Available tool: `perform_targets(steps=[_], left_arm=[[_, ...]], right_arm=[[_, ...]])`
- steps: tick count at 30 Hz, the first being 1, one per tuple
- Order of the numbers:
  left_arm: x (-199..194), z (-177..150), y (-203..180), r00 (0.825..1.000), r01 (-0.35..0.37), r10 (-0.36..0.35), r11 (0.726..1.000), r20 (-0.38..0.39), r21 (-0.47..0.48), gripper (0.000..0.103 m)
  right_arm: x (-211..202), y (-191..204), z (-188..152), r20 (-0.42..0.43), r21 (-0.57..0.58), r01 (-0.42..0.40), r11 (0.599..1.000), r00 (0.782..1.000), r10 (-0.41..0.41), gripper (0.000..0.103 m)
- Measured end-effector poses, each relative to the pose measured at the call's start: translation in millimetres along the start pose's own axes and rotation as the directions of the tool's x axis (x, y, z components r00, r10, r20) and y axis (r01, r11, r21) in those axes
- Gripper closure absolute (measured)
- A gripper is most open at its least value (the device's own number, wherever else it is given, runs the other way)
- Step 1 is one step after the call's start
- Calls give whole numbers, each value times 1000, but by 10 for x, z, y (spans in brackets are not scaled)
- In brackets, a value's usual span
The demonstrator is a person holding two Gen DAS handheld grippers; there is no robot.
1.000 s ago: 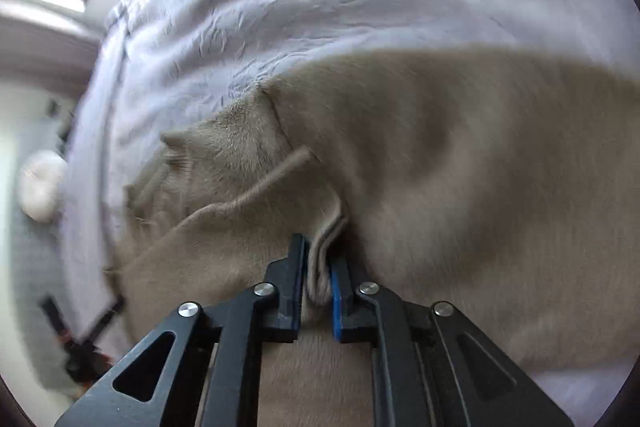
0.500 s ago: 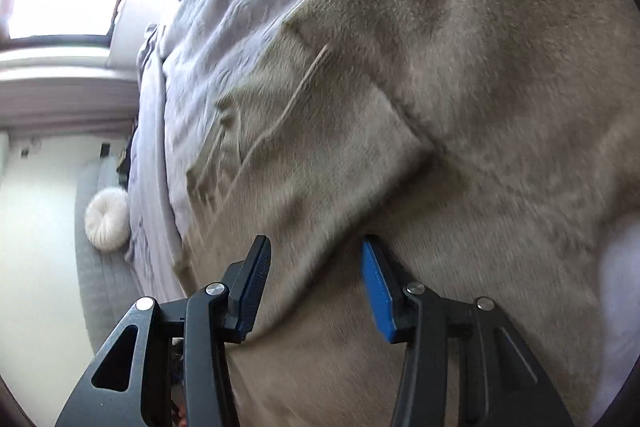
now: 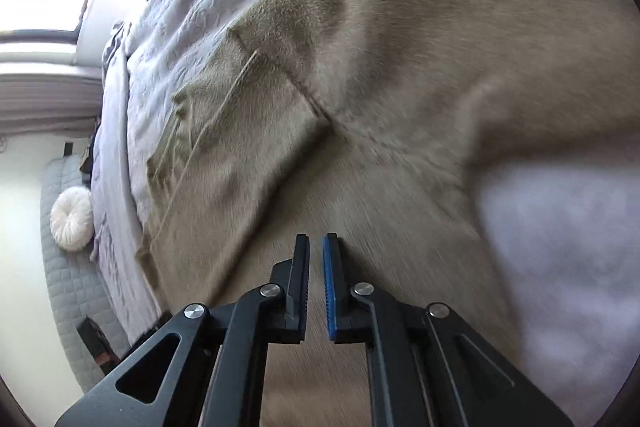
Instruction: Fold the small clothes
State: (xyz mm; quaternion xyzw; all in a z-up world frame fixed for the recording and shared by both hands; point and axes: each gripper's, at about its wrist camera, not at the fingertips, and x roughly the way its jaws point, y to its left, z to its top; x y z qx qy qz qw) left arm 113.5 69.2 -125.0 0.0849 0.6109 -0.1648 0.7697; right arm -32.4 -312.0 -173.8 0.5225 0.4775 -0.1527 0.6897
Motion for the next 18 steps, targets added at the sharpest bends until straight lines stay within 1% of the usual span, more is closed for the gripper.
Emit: perform_targets(steps=[1, 3, 4, 5, 6, 9, 14, 15, 16, 17, 18], left_arm=[[-19, -16, -54, 1000, -8, 8, 1000, -11, 10, 92], [-50, -51, -141, 999, -7, 8, 1000, -33, 20, 92], [-70, -60, -188, 999, 6, -5, 1000, -44, 23, 92], [-107, -109, -263, 998, 17, -16, 999, -57, 31, 92], [-131, -139, -322, 998, 16, -14, 999, -61, 41, 92], [-222, -248, -530, 998, 5, 0, 996, -62, 86, 92], [-298, -415, -794, 996, 22, -11, 991, -88, 135, 91], [-311, -437, -826, 996, 20, -8, 990, -86, 141, 71], [-322, -459, -866, 996, 19, -6, 989, -87, 147, 47], [-335, -476, -896, 997, -5, 17, 989, -77, 145, 3], [-374, -486, -923, 998, -44, 50, 988, -40, 146, 0]], right_arm=[[-61, -13, -49, -10, -18, 12, 1000, 1000, -12, 94], [-142, -49, -126, -23, -36, 30, 999, 999, -31, 86], [-181, -69, -177, -30, -37, 36, 999, 999, -37, 76], [-228, -105, -223, -36, -32, 33, 999, 999, -34, 65], [-274, -140, -260, -38, -25, 29, 999, 999, -30, 61], [-381, -217, -397, -45, -3, 22, 1000, 999, -22, 59], [-502, -315, -552, -47, 22, 18, 1000, 999, -17, 59], [-519, -331, -570, -45, 25, 16, 1000, 999, -15, 59], [-531, -344, -583, -44, 29, 14, 999, 999, -13, 59], [-553, -369, -601, -41, 34, 13, 999, 999, -12, 59], [-576, -389, -615, -38, 37, 10, 999, 999, -8, 59]])
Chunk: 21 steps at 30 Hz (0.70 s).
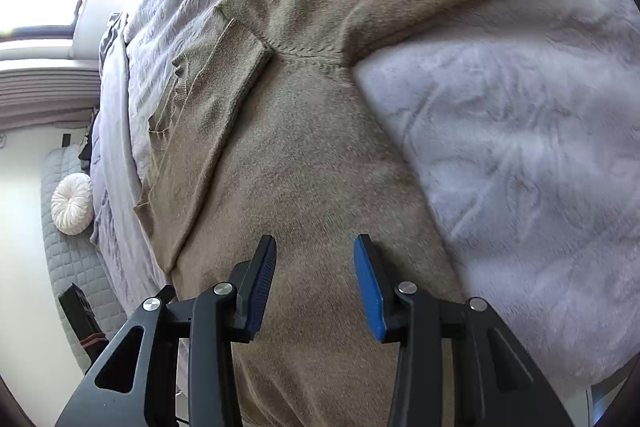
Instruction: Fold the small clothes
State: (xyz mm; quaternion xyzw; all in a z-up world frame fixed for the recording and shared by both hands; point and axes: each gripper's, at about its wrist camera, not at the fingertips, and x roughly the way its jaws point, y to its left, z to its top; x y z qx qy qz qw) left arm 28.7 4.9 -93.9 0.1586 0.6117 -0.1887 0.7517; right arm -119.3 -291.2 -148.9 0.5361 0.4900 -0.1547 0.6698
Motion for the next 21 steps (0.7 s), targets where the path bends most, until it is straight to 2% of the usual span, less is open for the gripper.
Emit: perform_targets(steps=[1, 8, 12, 14, 18, 21], left_arm=[[-31, -1, -40, 1000, -16, 15, 1000, 18, 17, 0], [-75, 104, -282, 999, -54, 53, 996, 14, 77, 0], [-7, 157, -330, 996, -76, 78, 996, -35, 52, 0], [-3, 148, -356, 996, -64, 67, 996, -55, 56, 0], [-24, 158, -546, 998, -35, 39, 994, -44, 102, 0], [6, 164, -712, 998, -39, 45, 990, -46, 133, 0]], right_arm=[[-10, -2, -8, 3, 2, -5, 1000, 1000, 5, 59], [-145, -70, -43, 22, 7, -26, 1000, 999, 26, 58], [-252, -167, -54, 43, 24, -43, 999, 998, 42, 58], [-309, -243, -53, 56, 38, -51, 998, 997, 48, 58], [-462, -471, -14, 98, 80, -70, 994, 993, 62, 58], [-578, -653, 34, 135, 116, -83, 990, 989, 67, 58]])
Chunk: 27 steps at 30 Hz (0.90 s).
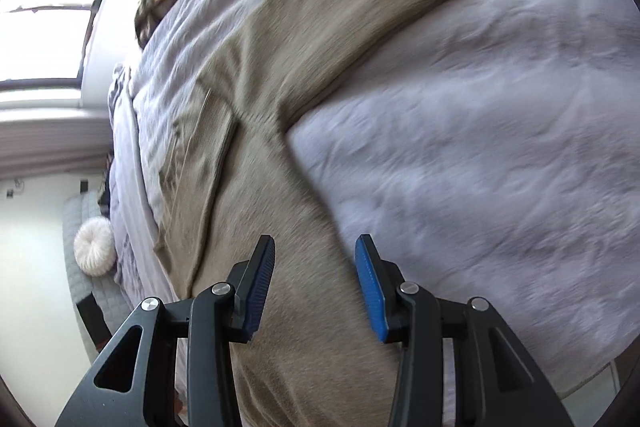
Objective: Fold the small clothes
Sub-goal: 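Grasp the other sleeve cuff with the right tool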
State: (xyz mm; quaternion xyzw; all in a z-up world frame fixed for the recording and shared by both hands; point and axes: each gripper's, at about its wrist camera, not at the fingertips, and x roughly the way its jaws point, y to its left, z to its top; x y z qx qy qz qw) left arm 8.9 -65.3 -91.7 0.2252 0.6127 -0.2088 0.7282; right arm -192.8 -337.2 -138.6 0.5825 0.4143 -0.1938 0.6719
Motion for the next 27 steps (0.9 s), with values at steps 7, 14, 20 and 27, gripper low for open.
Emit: perform_targets(steps=[7, 14, 20, 27], left_arm=[[109, 83, -382, 999, 41, -40, 999, -26, 28, 0], [72, 166, -720, 994, 109, -110, 993, 7, 39, 0], [119, 305, -959, 988, 153, -153, 988, 2, 21, 0], [237, 467, -1243, 987, 157, -157, 987, -17, 30, 0]], right_arm=[[-421, -463, 374, 160, 89, -8, 996, 987, -6, 57], [-854, -928, 907, 318, 194, -76, 978, 948, 11, 42], [-994, -1170, 1247, 391, 273, -126, 954, 920, 9, 42], [-958, -1270, 1454, 415, 307, -183, 934, 909, 42, 42]])
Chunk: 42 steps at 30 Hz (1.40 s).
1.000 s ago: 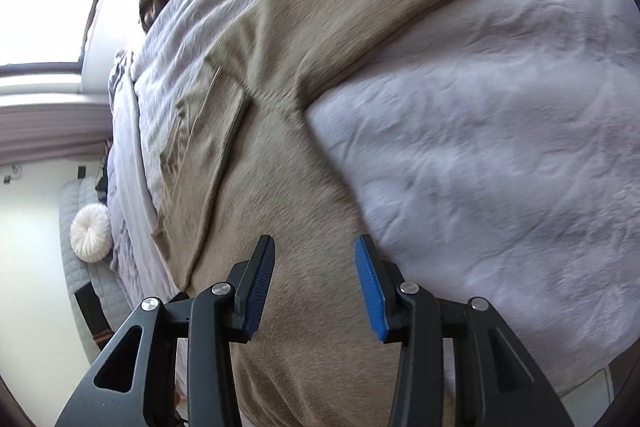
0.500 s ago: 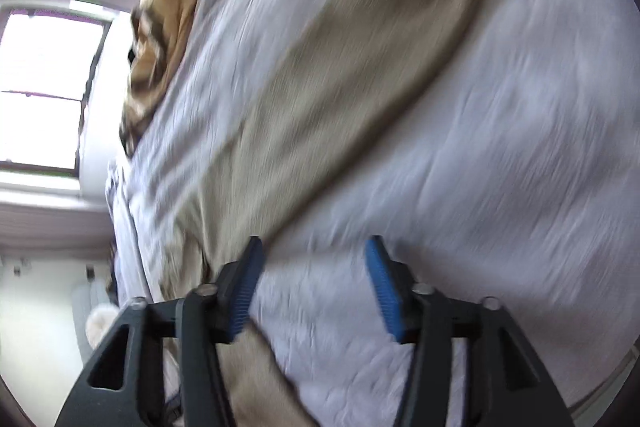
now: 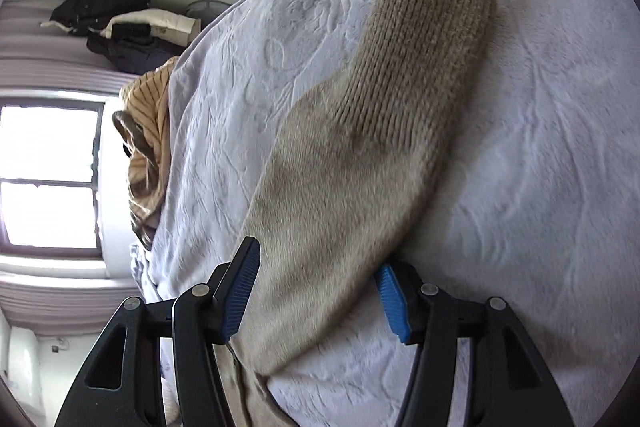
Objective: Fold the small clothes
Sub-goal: 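Grasp the other sleeve cuff with the right tool, then fold the held sleeve across the sweater body with the right tool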
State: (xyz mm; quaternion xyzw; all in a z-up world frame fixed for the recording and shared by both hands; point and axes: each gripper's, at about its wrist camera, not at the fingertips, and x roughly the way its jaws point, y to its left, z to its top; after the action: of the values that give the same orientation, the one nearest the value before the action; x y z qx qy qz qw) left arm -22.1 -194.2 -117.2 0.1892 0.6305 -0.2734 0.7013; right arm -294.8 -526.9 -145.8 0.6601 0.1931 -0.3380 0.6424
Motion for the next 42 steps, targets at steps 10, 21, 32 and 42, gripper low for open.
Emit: perform_targets(steps=[10, 21, 32, 42], left_arm=[[90, 81, -175, 999, 47, -46, 998, -21, 42, 0], [-225, 59, 293, 992, 30, -27, 999, 123, -23, 0], [-364, -222, 1527, 984, 8, 40, 964, 176, -264, 0], [-408, -735, 2651, 979, 47, 59, 867, 195, -496, 0]], right_arm=[[46, -205, 68, -3, 155, -163, 974, 986, 165, 52], [292, 378, -67, -111, 140, -440, 887, 883, 455, 96], [1012, 2483, -1325, -506, -351, -547, 760, 794, 337, 96], [2272, 2957, -3823, -678, -710, -527, 467, 692, -249, 92]])
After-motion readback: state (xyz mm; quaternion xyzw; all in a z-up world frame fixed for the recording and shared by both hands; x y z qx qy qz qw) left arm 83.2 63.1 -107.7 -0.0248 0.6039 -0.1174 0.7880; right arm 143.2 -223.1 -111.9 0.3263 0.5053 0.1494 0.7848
